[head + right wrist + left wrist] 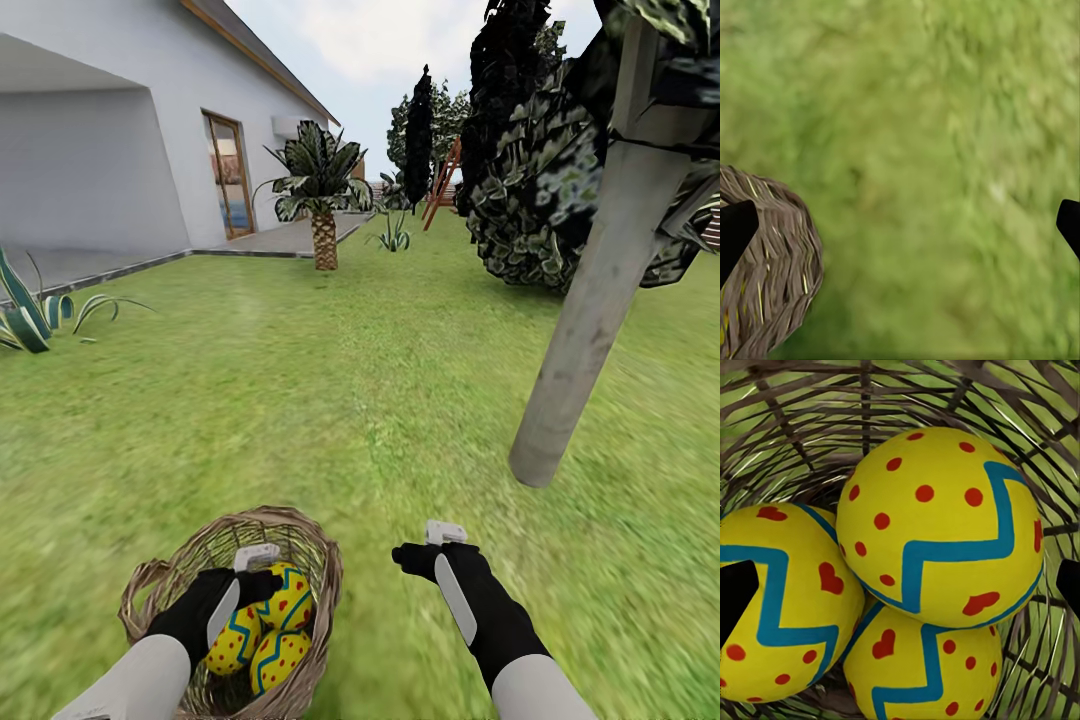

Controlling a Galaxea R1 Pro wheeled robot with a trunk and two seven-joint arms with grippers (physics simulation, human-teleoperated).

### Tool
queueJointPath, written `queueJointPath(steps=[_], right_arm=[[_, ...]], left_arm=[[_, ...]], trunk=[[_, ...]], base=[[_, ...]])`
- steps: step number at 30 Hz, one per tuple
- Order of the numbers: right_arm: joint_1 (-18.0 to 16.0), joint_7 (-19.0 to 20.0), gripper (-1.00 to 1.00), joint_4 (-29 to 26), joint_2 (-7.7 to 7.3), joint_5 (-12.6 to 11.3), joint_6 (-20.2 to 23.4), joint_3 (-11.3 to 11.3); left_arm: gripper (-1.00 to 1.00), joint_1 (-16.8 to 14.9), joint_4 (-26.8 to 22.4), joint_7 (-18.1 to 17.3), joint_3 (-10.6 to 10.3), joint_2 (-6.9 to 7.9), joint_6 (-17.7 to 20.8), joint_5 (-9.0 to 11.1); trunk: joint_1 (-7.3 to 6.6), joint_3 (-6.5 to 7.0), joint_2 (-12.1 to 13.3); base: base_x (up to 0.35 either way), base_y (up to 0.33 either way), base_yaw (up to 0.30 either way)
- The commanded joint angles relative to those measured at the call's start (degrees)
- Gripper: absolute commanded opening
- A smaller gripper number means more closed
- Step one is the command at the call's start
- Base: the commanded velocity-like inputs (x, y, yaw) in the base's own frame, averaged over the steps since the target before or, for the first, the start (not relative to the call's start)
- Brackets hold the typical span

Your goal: Take the three Easter eggs out of the wicker basket on the lawn in the garden, then place them on the lawn next to a single tree (choose any tree) so that all three eggs are next to the same tree and none are left in the basket.

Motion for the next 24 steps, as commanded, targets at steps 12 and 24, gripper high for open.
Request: queueJointPath(steps=[12,24], right_arm=[[-0.02,-0.54,1.0,-0.08,0.0,-0.61,0.19,0.17],[-0.02,-0.54,1.0,-0.08,0.0,-0.61,0.19,0.09]], left_arm=[[1.0,-0.01,-0.24,-0.28,0.45,-0.05,0.38,-0.32],[1.0,-0.01,-0.23,-0.28,0.47,-0.05,0.4,-0.33]], trunk=[[-0.01,-0.05,-0.02],[-0.01,-0.05,-0.02]], base=[[0.026,-0.026,0.0],[0.033,-0.029,0.0]])
